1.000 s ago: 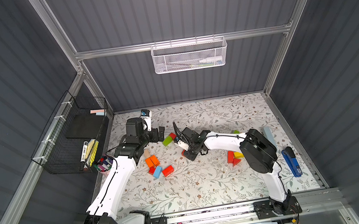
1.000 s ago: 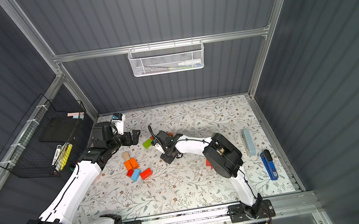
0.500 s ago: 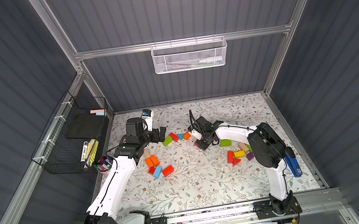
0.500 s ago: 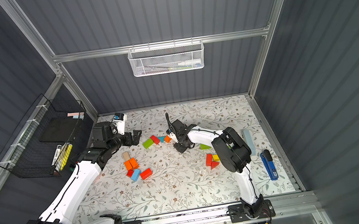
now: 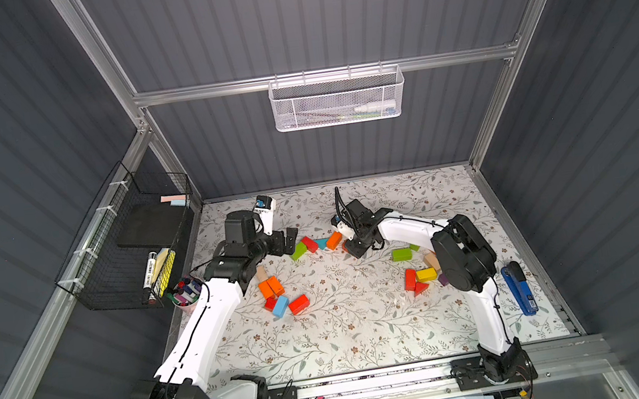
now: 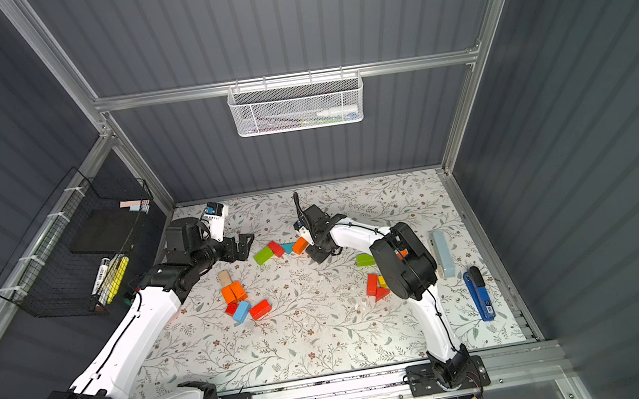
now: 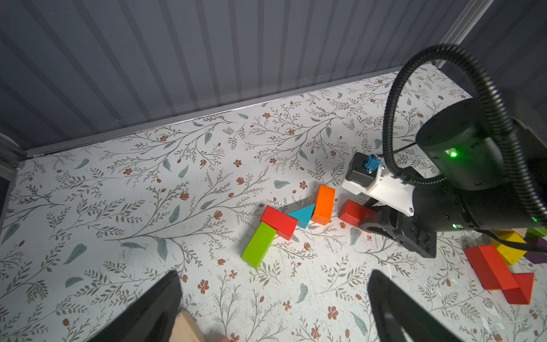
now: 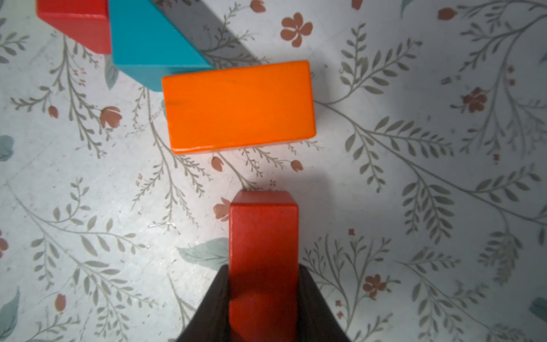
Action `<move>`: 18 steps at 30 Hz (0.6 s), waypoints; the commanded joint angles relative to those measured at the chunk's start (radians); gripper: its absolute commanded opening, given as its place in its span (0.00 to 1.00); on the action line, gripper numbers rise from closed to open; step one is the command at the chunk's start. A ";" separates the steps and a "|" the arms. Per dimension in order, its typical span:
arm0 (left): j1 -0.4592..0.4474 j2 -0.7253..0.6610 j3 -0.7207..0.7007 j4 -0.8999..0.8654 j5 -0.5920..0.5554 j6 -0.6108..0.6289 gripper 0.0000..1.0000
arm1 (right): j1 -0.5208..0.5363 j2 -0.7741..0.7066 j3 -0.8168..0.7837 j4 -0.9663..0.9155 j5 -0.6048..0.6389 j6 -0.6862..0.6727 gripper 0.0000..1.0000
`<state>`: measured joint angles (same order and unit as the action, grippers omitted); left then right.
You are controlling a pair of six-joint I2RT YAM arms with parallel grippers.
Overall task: Assemble a heart with building blocks
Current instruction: Assemble the building block at the center of the board.
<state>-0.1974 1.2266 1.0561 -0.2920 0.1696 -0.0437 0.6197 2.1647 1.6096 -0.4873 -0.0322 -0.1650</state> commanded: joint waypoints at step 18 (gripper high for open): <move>0.004 0.001 -0.008 -0.004 0.019 0.023 0.99 | -0.015 0.069 0.069 -0.014 -0.014 -0.073 0.25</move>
<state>-0.1974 1.2266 1.0534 -0.2924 0.1730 -0.0406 0.6090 2.1990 1.6588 -0.4831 -0.0387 -0.2039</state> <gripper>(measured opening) 0.992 0.326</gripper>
